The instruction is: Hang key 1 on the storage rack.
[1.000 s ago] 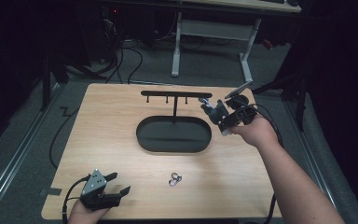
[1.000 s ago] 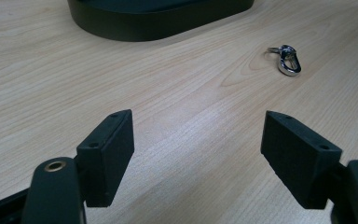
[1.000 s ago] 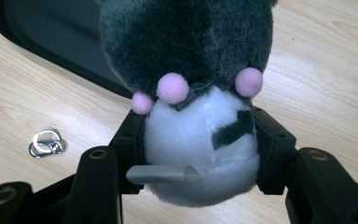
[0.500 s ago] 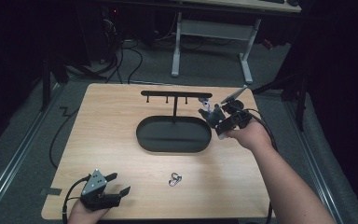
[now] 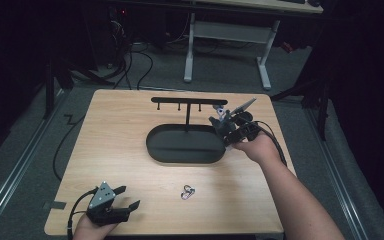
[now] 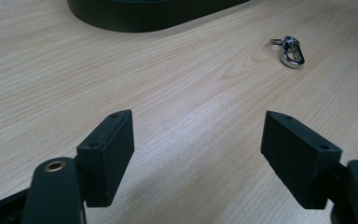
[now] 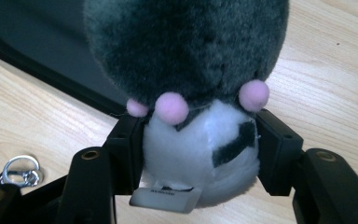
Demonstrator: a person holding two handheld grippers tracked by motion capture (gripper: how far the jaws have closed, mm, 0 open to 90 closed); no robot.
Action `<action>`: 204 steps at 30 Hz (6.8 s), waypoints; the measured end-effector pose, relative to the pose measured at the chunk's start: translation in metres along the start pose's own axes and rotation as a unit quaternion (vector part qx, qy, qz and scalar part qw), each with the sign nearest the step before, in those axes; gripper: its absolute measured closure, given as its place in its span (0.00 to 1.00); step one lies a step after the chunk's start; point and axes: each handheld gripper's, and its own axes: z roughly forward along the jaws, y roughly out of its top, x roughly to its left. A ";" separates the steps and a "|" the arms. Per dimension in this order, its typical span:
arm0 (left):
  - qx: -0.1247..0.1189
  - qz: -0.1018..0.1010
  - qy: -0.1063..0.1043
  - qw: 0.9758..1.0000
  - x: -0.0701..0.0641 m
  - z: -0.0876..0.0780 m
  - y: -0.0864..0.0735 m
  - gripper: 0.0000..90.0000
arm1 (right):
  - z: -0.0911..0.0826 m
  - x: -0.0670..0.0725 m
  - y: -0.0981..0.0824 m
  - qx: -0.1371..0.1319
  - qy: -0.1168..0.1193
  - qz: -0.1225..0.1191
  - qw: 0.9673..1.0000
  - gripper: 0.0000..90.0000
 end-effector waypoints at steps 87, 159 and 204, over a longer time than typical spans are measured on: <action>0.056 0.006 0.033 0.998 -0.044 0.072 0.049 0.78 | 0.048 0.005 -0.226 -0.240 0.107 -0.033 0.964 0.51; -0.018 -0.031 0.040 0.999 0.011 -0.001 0.012 0.53 | 0.050 0.087 -0.173 -0.063 -0.005 -0.202 0.977 0.60; -0.014 -0.024 0.031 0.999 0.009 0.001 0.011 0.53 | 0.039 0.058 -0.166 -0.069 0.010 -0.133 0.989 0.86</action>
